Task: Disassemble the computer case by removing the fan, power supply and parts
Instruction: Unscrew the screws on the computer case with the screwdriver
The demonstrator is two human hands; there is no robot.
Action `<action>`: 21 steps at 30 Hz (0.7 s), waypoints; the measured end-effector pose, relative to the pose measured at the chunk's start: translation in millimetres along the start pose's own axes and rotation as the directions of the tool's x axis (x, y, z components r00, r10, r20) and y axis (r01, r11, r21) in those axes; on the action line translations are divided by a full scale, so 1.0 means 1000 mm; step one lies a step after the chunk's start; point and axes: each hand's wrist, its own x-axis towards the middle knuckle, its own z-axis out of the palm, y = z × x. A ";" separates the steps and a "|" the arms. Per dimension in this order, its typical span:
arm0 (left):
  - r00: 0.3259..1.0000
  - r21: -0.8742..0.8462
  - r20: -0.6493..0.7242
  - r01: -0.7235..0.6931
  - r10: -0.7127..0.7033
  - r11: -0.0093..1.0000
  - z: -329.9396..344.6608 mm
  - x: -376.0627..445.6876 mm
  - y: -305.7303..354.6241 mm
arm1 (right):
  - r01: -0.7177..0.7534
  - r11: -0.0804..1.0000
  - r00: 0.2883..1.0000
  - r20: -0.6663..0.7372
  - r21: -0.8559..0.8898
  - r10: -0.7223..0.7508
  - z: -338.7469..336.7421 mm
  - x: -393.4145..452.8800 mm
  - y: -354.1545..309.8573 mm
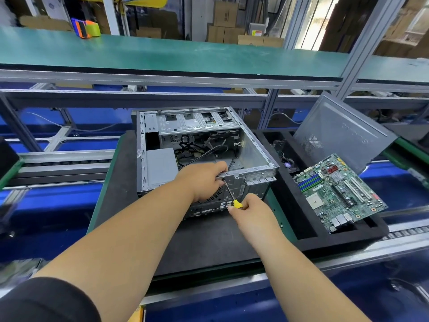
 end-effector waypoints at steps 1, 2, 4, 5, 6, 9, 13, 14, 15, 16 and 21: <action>1.000 -0.001 0.001 -0.002 0.002 1.000 0.000 0.000 0.000 | 0.026 0.998 1.000 -0.006 -0.053 -0.026 0.000 0.000 0.000; 1.000 -0.002 0.002 -0.003 0.003 1.000 0.000 0.000 0.000 | 0.017 0.999 1.000 0.015 -0.031 -0.017 0.000 0.001 -0.001; 1.000 -0.006 0.005 -0.002 0.002 1.000 0.000 0.000 -0.001 | -0.130 0.966 0.988 0.113 0.221 0.107 -0.001 0.003 -0.003; 1.000 -0.007 0.004 -0.003 0.004 1.000 0.000 0.000 -0.002 | -0.251 0.896 0.961 0.209 0.366 0.184 -0.002 0.003 -0.003; 1.000 -0.005 0.003 -0.008 0.008 1.000 0.000 0.000 -0.002 | -0.361 0.805 0.921 0.316 0.471 0.228 -0.005 0.003 -0.003; 1.000 0.007 -0.003 -0.024 0.024 1.000 0.000 0.001 -0.002 | -0.507 0.631 0.842 0.496 0.588 0.214 -0.012 0.004 0.000; 1.000 0.000 -0.002 -0.031 0.031 1.000 0.000 0.002 -0.002 | -0.524 0.602 0.829 0.524 0.603 0.196 -0.015 0.003 0.000; 0.999 0.000 -0.001 -0.032 0.032 0.999 0.000 0.002 -0.002 | -0.520 0.605 0.831 0.520 0.603 0.195 -0.015 0.002 -0.001; 0.999 0.001 0.000 -0.033 0.033 0.999 0.000 0.002 -0.002 | -0.514 0.610 0.835 0.514 0.603 0.195 -0.015 0.001 -0.001; 0.999 0.003 -0.001 -0.034 0.034 0.999 0.000 0.002 -0.002 | -0.509 0.615 0.839 0.508 0.602 0.197 -0.015 0.001 -0.001; 0.999 0.004 -0.001 -0.036 0.036 0.999 0.001 0.003 -0.002 | -0.451 0.689 0.876 0.431 0.568 0.219 -0.012 0.000 -0.002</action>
